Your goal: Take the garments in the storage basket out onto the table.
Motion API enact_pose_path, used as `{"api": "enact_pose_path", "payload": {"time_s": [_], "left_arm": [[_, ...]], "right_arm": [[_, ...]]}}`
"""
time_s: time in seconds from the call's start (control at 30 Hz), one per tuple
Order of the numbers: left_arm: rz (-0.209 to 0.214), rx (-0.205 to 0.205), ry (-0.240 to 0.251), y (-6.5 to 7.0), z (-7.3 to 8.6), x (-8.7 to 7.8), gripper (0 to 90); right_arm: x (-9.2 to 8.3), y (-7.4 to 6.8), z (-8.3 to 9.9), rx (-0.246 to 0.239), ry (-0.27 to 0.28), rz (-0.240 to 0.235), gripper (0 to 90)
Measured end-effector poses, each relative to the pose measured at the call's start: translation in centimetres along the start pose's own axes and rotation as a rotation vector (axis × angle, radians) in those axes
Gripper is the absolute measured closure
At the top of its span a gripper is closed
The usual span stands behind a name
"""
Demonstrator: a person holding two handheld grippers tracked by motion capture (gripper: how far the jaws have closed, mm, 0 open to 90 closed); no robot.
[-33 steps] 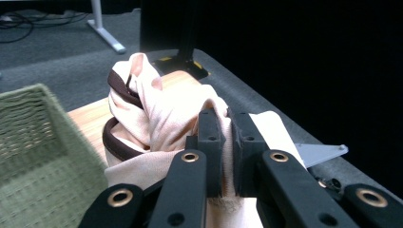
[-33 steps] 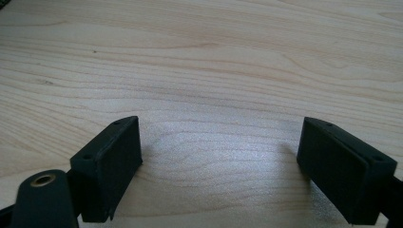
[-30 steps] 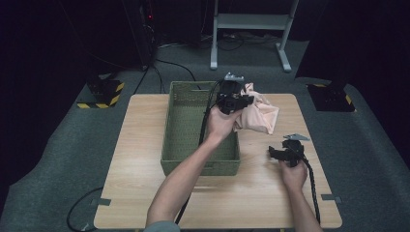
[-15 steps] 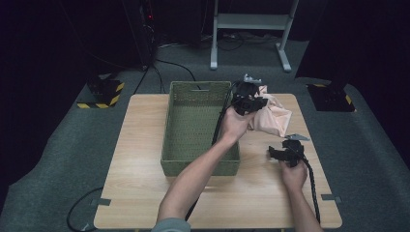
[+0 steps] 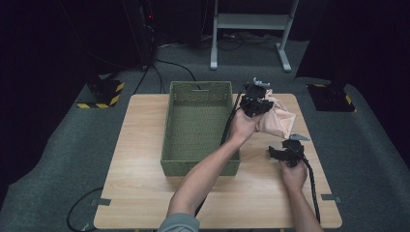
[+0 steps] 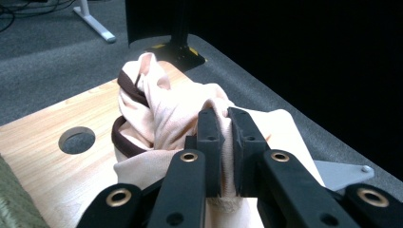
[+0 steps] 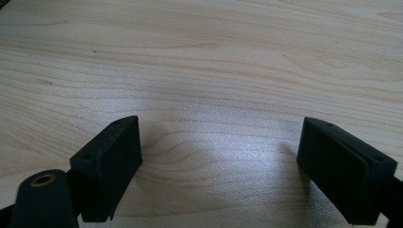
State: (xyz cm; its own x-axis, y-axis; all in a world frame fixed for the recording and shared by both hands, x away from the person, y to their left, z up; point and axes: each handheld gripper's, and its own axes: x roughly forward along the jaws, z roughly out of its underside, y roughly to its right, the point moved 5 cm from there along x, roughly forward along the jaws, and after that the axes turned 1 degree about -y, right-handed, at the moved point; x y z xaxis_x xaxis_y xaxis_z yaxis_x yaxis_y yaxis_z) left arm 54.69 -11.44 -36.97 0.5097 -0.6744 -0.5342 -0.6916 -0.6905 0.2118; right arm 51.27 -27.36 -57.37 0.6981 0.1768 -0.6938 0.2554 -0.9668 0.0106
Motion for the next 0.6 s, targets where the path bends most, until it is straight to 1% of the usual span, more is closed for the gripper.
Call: {"api": "enact_pose_path", "payload": {"time_s": [0.13,0.23,0.33,0.47,0.57,0.6], "left_arm": [[-0.016,-0.004,-0.017,-0.3,0.6,0.9,83.9],[-0.017,-0.015,-0.021,-0.7,1.0,1.2,83.9],[-0.029,-0.010,-0.035,-0.9,1.6,1.5,83.9],[-0.048,-0.018,-0.057,-1.6,2.2,2.0,83.8],[-0.050,-0.028,-0.071,-1.8,2.5,2.3,83.9],[-0.053,-0.024,-0.077,-1.8,2.7,2.5,83.9]], "right_arm": [[0.0,0.0,0.0,0.001,0.000,-0.001,14.4],[0.0,0.0,0.0,-0.002,0.000,0.000,14.5],[0.0,0.0,0.0,-0.004,0.000,0.000,14.5],[0.0,0.0,0.0,-0.004,0.001,0.000,14.4],[0.0,0.0,0.0,-0.003,0.001,-0.001,14.5],[0.0,0.0,0.0,-0.003,0.001,-0.001,14.5]]}}
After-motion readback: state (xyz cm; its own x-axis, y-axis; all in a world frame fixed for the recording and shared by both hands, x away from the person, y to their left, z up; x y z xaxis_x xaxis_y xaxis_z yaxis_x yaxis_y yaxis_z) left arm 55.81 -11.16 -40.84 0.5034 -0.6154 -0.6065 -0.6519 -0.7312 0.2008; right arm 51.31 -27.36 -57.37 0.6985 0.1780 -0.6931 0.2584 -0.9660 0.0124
